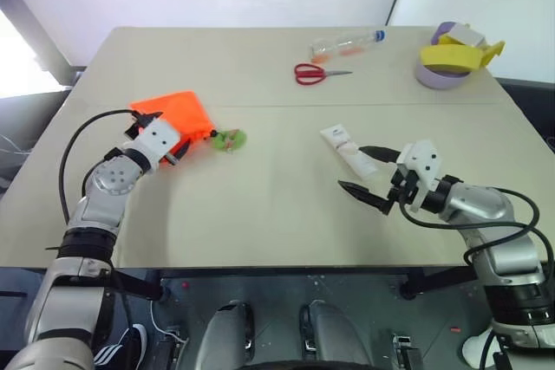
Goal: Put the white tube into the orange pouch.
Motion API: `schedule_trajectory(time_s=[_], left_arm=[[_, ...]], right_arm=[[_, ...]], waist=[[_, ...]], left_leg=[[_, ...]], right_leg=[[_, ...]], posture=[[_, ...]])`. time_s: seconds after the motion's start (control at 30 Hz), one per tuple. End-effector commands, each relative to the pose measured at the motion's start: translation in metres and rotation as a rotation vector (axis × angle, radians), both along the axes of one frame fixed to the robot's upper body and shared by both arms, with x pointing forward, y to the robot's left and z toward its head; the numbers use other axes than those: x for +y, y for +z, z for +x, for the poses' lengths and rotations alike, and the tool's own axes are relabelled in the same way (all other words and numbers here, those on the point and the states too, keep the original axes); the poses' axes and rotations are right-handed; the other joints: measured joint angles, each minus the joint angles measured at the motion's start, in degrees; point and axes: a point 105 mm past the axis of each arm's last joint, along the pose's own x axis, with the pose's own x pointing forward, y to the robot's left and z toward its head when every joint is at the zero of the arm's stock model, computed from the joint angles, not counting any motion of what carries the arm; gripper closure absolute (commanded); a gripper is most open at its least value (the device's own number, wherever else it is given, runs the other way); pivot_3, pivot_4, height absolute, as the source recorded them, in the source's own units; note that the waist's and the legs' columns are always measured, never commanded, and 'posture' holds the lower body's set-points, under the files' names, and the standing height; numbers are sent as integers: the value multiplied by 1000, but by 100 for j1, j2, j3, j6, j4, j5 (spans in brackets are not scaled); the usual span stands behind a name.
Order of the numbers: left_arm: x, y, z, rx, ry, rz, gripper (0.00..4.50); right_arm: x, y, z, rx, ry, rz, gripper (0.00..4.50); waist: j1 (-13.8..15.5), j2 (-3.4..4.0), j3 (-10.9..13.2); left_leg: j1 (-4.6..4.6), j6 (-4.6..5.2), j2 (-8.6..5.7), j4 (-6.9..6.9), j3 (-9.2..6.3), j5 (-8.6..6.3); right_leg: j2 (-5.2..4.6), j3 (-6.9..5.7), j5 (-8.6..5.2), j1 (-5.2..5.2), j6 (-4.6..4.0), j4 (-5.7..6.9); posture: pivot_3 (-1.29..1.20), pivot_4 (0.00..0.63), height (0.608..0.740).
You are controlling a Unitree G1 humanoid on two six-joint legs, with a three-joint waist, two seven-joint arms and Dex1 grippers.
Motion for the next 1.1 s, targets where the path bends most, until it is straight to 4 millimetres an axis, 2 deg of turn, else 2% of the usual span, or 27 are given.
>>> schedule_trajectory(time_s=[0.03,0.2,0.37,0.73,1.1], left_arm=[[-2,11,5,-47,8,-7,1954],[0,11,8,-50,37,-7,4484],[-2,10,8,-44,33,-49,4484],[-16,23,0,-66,-65,-109,4484],[-65,29,-32,31,-354,-202,4484]], right_arm=[[1,11,-3,-56,10,-5,0],[0,10,-3,-56,7,-8,0],[0,11,-3,-59,4,-7,0],[-1,10,-4,-60,5,-12,0],[-2,9,-3,-59,-2,-17,0]], waist=[[-2,0,0],[-1,-1,1],[-1,-2,1],[-4,-1,1],[-8,-1,1]], left_leg=[[0,0,0,1,0,0],[0,1,0,13,-1,0],[0,1,0,22,-1,0],[0,1,1,22,-3,0],[0,0,2,21,-7,-1]], right_leg=[[0,0,0,1,0,1],[0,0,0,0,0,14],[-1,1,0,1,0,25],[-1,1,0,-1,0,26],[-8,3,-1,-2,-4,24]], posture=[[0,150,740],[0,150,740],[0,150,740],[0,150,740],[0,150,740]])
